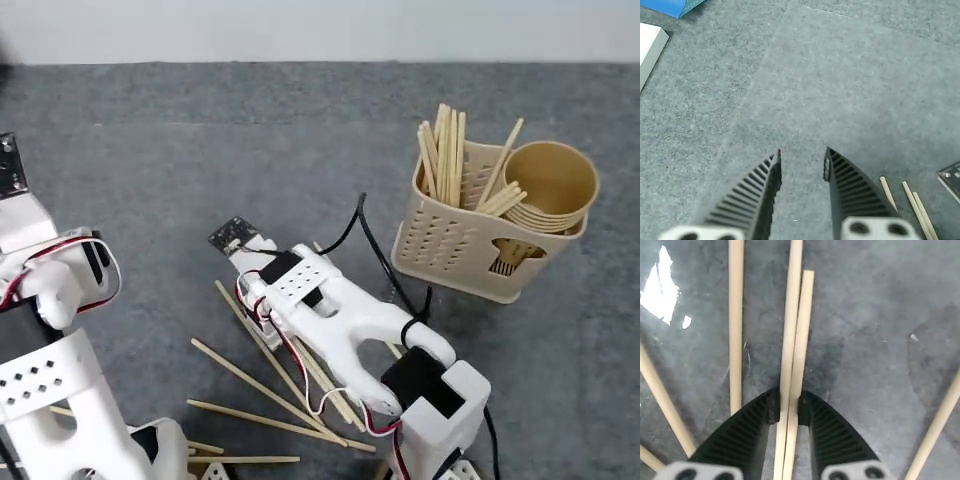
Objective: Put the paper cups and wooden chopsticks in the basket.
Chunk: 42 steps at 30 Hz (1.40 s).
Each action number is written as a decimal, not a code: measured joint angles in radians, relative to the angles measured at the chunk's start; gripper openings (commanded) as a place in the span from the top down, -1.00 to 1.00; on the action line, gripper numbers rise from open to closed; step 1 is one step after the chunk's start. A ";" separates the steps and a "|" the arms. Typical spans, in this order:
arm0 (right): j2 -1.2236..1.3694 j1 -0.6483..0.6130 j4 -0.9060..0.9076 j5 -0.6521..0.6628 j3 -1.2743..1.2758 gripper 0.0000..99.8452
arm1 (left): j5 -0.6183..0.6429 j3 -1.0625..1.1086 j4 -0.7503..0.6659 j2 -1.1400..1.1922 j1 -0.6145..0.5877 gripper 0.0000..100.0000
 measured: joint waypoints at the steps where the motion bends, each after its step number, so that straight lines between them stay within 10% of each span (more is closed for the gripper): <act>1: 0.000 0.002 0.000 0.000 0.000 0.98 | 0.000 0.000 0.000 0.000 0.000 0.73; 27: -0.697 0.155 0.407 0.178 -0.104 0.98 | 0.000 0.000 0.000 0.000 0.000 0.73; 42: -0.603 -0.129 -0.100 0.127 0.420 0.60 | -0.044 0.000 0.000 0.000 -0.129 0.72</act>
